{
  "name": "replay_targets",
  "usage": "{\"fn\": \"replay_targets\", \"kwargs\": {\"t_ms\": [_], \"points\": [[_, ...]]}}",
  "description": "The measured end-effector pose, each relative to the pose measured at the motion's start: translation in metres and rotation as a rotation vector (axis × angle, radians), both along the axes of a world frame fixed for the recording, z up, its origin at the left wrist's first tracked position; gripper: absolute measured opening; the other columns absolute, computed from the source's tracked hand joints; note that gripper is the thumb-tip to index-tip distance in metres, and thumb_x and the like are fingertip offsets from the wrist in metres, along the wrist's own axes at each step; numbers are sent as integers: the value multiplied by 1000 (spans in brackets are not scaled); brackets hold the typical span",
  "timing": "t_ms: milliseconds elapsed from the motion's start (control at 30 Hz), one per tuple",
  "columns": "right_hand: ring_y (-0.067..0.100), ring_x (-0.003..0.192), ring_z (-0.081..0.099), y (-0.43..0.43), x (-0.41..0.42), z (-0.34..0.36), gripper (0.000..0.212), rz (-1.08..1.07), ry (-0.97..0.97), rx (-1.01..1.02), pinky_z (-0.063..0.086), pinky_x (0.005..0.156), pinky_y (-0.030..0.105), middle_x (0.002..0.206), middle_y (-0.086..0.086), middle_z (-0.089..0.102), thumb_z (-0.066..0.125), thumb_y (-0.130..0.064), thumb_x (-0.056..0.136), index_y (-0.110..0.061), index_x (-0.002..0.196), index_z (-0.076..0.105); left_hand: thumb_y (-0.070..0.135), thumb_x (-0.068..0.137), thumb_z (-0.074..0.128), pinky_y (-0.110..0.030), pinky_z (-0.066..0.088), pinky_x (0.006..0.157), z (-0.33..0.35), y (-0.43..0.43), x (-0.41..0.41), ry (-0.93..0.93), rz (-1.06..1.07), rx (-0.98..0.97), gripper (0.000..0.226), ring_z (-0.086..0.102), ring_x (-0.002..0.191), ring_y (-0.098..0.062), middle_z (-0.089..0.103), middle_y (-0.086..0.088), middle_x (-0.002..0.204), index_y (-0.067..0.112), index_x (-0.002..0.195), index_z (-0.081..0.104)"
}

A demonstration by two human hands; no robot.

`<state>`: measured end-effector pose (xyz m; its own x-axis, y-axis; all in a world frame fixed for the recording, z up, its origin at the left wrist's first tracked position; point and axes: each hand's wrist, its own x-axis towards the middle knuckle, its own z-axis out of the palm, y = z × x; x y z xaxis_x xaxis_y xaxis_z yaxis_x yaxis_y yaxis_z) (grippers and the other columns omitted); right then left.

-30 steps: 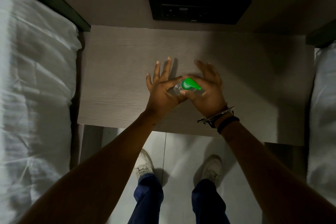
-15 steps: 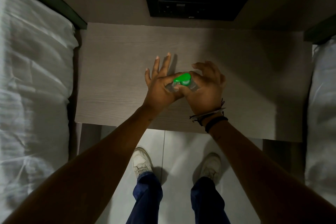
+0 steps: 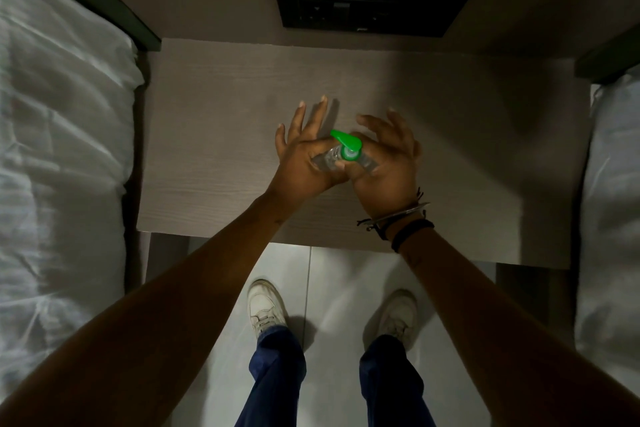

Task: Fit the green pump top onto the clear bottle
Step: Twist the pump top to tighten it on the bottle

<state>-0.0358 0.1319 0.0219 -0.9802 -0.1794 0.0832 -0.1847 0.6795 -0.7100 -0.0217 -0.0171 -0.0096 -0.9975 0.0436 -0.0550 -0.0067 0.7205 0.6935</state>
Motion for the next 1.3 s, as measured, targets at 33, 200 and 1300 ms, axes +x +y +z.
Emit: {"fn": "replay_targets", "kwargs": {"t_ms": [33,200,1300], "points": [[33,133,40,-2,3,0,32,-21,1,-6,32,97,62,123,2,66,77,-18,65,-20,97,70,50,66,81,-64,-1,113,0,0,-1,3,-7,-1,48,5,148,-37,23,-14,159,17,99,74],[33,133,39,0,7,8,41,-42,-81,0,31,100,62,126,6,63,85,-25,65,-18,103,70,63,67,66,-66,3,112,-3,1,1,14,-15,-8,48,10,147,-37,27,-13,158,18,84,72],[30,147,3,9,-48,87,32,699,-165,542,10,113,66,159,-4,19,64,-11,82,-36,103,69,45,63,85,-63,-2,113,-9,-11,-12,-20,-96,-34,59,0,148,-33,14,-10,162,38,117,64]]}}
